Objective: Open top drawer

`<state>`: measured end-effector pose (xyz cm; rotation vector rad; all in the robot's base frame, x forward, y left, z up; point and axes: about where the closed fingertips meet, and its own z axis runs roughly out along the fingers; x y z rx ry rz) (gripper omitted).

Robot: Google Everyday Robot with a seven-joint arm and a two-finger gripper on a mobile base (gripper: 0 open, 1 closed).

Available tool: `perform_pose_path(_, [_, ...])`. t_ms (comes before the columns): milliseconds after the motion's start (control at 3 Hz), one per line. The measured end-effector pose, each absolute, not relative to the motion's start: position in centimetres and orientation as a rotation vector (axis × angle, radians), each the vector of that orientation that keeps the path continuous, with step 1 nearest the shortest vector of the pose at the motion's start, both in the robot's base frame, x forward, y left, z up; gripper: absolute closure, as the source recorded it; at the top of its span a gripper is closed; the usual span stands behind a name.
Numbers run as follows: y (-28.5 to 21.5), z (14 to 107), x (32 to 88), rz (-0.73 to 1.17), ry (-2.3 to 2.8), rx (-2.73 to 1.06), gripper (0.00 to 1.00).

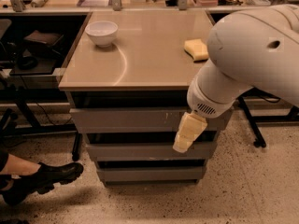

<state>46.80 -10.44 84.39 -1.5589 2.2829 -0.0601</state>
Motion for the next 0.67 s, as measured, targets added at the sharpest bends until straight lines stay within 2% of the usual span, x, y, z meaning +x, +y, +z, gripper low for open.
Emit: perform_pose_path(667, [-10.0, 83.1, 47.7, -0.132, 2.309, -1.520, 0.00])
